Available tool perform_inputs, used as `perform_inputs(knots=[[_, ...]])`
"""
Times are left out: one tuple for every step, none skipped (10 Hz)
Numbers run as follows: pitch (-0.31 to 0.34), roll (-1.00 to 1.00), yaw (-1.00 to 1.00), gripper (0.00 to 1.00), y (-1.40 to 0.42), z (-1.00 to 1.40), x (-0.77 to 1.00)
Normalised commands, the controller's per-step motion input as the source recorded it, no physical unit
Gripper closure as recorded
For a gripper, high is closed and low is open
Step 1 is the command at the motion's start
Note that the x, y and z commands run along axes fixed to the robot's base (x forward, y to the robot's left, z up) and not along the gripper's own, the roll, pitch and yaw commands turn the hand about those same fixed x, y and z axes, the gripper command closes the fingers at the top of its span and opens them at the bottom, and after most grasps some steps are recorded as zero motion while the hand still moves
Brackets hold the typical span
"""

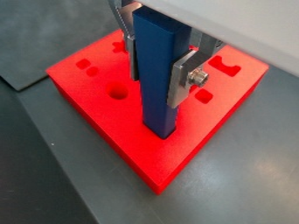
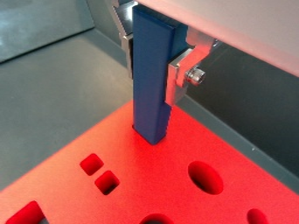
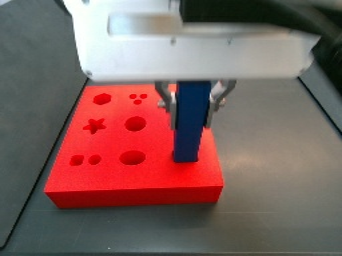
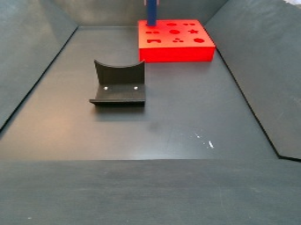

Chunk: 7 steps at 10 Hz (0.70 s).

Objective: Insert the rectangle object.

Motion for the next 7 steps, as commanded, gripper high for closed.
perform_inputs(knots=[[-0.104, 0.24, -0.40, 1.00, 0.01, -0.73, 0.00], [-0.153, 0.19, -0.57, 1.00, 0.02, -0.71, 0.15], [-0.247, 0.09, -0.53, 1.00, 0.09, -0.60, 0.16], [-0.283, -0.01, -0.35, 1.00, 0.08, -0.54, 0.05], [-0.279, -0.17, -0.11, 1.00, 0.24, -0.50, 0.11], [-0.146, -0.02, 0.00, 1.00, 0.00, -0.16, 0.00], [0.000, 0.04, 0.11, 1.00, 0.08, -0.24, 0.01]])
